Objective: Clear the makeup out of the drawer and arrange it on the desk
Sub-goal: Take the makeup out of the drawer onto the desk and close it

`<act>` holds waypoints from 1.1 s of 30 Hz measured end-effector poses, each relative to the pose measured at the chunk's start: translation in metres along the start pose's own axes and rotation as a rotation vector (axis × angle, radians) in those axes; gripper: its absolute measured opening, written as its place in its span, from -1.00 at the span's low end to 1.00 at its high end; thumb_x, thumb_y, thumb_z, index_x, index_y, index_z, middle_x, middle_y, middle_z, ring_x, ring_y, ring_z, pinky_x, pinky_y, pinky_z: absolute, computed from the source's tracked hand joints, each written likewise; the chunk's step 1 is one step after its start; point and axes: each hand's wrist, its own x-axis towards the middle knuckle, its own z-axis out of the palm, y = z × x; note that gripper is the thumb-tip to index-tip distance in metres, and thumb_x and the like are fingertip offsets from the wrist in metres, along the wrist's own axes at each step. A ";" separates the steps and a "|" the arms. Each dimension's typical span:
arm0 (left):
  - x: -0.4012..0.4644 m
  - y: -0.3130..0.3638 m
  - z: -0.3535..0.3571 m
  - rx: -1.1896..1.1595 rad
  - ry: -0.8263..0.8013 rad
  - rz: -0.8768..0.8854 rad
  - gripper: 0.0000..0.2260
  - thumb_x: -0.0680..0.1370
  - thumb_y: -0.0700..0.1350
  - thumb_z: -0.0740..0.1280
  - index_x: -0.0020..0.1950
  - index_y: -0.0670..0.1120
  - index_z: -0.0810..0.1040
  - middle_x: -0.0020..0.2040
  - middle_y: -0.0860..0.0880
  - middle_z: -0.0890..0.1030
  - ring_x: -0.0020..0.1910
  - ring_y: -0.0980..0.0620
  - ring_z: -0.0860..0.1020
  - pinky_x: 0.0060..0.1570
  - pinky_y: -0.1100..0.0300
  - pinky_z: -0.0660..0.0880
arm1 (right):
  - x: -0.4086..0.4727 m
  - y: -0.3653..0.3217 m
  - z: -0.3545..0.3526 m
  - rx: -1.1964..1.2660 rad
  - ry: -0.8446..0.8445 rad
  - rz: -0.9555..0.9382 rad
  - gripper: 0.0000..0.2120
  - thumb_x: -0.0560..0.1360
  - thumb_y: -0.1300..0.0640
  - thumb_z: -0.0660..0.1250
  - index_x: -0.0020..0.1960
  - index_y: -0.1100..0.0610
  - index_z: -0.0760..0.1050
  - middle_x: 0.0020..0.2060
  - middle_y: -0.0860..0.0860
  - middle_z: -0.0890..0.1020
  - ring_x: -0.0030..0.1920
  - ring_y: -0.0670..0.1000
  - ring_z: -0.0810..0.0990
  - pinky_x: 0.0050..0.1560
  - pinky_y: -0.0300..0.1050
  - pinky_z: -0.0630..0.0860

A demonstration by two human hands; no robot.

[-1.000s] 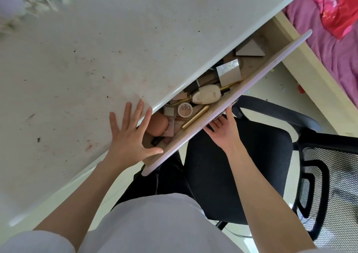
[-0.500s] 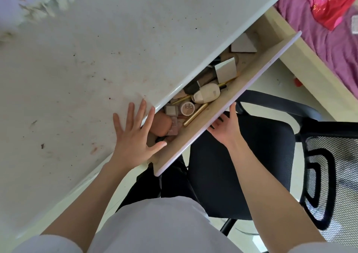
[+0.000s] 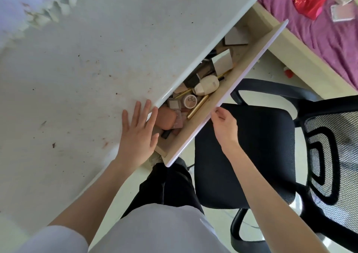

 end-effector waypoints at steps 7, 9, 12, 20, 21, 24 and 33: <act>0.004 0.030 0.032 -0.247 -0.075 0.081 -0.51 0.39 -0.34 0.42 0.30 -0.27 0.41 0.25 -0.24 0.49 0.20 -0.20 0.51 0.08 -0.04 0.55 | 0.010 -0.008 0.019 -0.597 -0.095 -0.617 -0.82 0.54 0.27 0.25 0.07 0.31 0.56 -0.06 0.22 0.60 0.00 0.20 0.55 -0.01 0.08 0.52; 0.015 0.034 0.044 -0.243 -0.143 -0.045 -0.46 0.40 -0.31 0.41 0.35 -0.27 0.36 0.32 -0.29 0.41 0.26 -0.27 0.44 0.14 -0.11 0.49 | 0.025 -0.020 0.032 -0.735 -0.291 -0.507 -0.76 0.59 0.22 0.16 0.15 0.29 0.52 0.05 0.20 0.58 0.08 0.17 0.54 0.08 -0.02 0.48; 0.026 0.040 0.058 -0.270 -0.214 -0.191 -0.46 0.47 -0.31 0.31 0.42 -0.27 0.25 0.44 -0.31 0.23 0.42 -0.29 0.22 0.31 -0.16 0.30 | 0.040 -0.036 0.049 -0.824 -0.447 -0.306 -0.71 0.59 0.20 0.11 0.21 0.30 0.46 0.15 0.22 0.54 0.15 0.19 0.51 0.04 -0.10 0.42; 0.023 0.059 0.068 -0.360 -0.142 -0.373 -0.63 0.45 -0.33 0.32 0.25 -0.23 0.42 0.34 -0.32 0.35 0.24 -0.34 0.38 0.11 -0.17 0.46 | 0.060 -0.045 0.071 -0.764 -0.605 0.007 -0.81 0.55 0.31 0.10 0.13 0.31 0.38 -0.07 0.20 0.46 -0.13 0.13 0.51 -0.21 -0.12 0.48; 0.025 0.060 0.068 -0.400 -0.156 -0.434 -0.67 0.52 -0.28 0.24 0.29 -0.19 0.37 0.40 -0.29 0.25 0.28 -0.32 0.31 0.18 -0.14 0.39 | 0.062 -0.043 0.073 -0.727 -0.593 0.037 -0.87 0.54 0.32 0.10 0.07 0.27 0.35 -0.11 0.18 0.47 -0.12 0.15 0.53 -0.14 -0.07 0.52; 0.035 0.061 0.067 -0.541 -0.145 -0.586 -0.64 0.53 -0.27 0.21 0.32 -0.13 0.30 0.40 -0.23 0.21 0.27 -0.32 0.28 0.22 -0.11 0.31 | 0.063 -0.041 0.078 -0.716 -0.574 0.065 -0.93 0.52 0.33 0.11 -0.02 0.24 0.34 -0.33 0.10 0.41 -0.29 0.07 0.47 -0.36 -0.17 0.42; 0.044 0.070 0.056 -1.001 -0.182 -0.969 -0.35 0.42 -0.09 0.45 0.38 -0.20 0.20 0.32 -0.18 0.39 0.30 -0.15 0.37 0.24 0.04 0.35 | 0.063 -0.045 0.069 -0.819 -0.642 -0.083 -0.83 0.54 0.16 0.26 -0.16 0.25 0.39 -0.29 0.11 0.48 -0.22 0.07 0.47 -0.36 -0.21 0.33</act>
